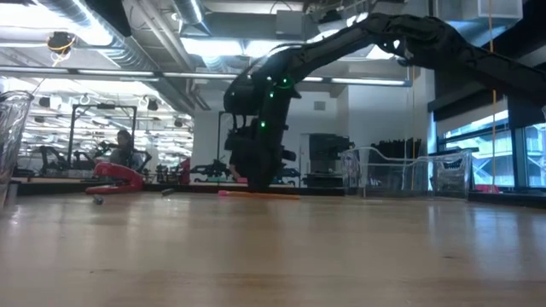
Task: Sort crayons/erasers/pens/pencils in bins
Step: Put the yellow pencil into the bottom left transparent bin
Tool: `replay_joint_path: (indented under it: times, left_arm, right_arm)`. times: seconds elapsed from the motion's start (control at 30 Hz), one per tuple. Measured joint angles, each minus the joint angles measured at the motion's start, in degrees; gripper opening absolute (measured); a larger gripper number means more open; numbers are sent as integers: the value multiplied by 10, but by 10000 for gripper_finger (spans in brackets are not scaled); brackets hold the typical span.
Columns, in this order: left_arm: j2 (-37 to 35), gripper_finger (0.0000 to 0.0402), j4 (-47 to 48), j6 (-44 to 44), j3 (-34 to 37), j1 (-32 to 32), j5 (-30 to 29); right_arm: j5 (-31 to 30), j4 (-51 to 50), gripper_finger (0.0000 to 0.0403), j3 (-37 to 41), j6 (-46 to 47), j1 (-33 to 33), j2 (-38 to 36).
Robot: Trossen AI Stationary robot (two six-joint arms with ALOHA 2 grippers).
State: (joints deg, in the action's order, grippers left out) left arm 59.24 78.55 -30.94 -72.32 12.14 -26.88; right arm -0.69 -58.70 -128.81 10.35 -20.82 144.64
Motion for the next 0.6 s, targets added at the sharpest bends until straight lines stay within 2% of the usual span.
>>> replay_joint_path:
  times: [0.37, 0.6]
  left_arm:
    - [0, 102, -1, 0, 0, 0, 0]
    - [0, 102, -1, 1, 0, 0, 0]
  right_arm:
    - [-19, -5, 162, 0, 30, 0, 2]
    - [-19, -79, 162, 0, 28, -1, 2]
